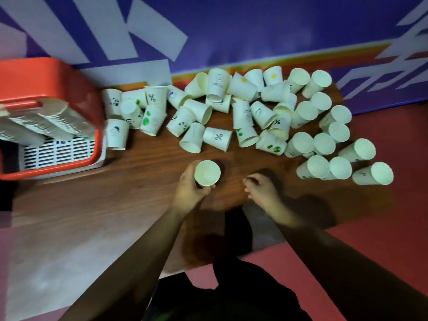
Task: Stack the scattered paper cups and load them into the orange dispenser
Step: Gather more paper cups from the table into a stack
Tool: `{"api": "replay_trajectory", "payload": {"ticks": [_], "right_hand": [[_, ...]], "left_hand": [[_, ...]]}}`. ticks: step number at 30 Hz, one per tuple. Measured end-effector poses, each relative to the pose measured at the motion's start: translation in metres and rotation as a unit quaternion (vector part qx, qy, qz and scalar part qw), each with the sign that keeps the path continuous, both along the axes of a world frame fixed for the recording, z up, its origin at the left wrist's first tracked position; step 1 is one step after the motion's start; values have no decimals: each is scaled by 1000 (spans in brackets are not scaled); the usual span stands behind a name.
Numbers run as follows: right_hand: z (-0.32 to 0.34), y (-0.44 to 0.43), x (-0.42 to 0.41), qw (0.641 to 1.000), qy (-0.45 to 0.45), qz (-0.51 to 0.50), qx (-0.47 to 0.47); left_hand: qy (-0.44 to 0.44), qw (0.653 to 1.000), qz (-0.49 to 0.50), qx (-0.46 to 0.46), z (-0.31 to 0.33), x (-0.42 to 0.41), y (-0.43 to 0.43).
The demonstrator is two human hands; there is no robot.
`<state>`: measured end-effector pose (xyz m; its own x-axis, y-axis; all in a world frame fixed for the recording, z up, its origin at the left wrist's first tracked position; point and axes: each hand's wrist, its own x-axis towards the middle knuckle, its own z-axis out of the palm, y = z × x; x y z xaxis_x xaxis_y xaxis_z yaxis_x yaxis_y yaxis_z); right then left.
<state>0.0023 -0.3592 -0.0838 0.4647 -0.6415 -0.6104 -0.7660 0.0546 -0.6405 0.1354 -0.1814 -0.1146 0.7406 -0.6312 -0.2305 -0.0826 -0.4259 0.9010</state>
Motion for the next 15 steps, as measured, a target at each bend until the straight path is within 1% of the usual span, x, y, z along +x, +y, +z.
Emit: {"api": "replay_trajectory", "payload": {"ticks": [3,5,7,8,11,13,15], "right_hand": [[7,-49,-3,992,8,85,-90],[9,-77,-3,982,-6,130,-135],[6,-99,-1,971,-26,164,-171],[5,-107,0,964,-35,179,-194],[3,-125,7,931,-61,202,-298],[4,-136,13,904,-58,227,-359],[1,-143,19,883,-28,276,-379]], "left_hand": [[-9,999,-3,32,-13,-9,-31],[-14,999,-19,48,-19,-15,-42],[-25,995,-38,88,-19,-17,-42],[-51,991,-45,113,-15,-15,-40],[-181,971,-47,152,-3,7,-32],[-207,961,-16,184,11,29,-43],[-216,956,-23,197,22,48,-64]]}}
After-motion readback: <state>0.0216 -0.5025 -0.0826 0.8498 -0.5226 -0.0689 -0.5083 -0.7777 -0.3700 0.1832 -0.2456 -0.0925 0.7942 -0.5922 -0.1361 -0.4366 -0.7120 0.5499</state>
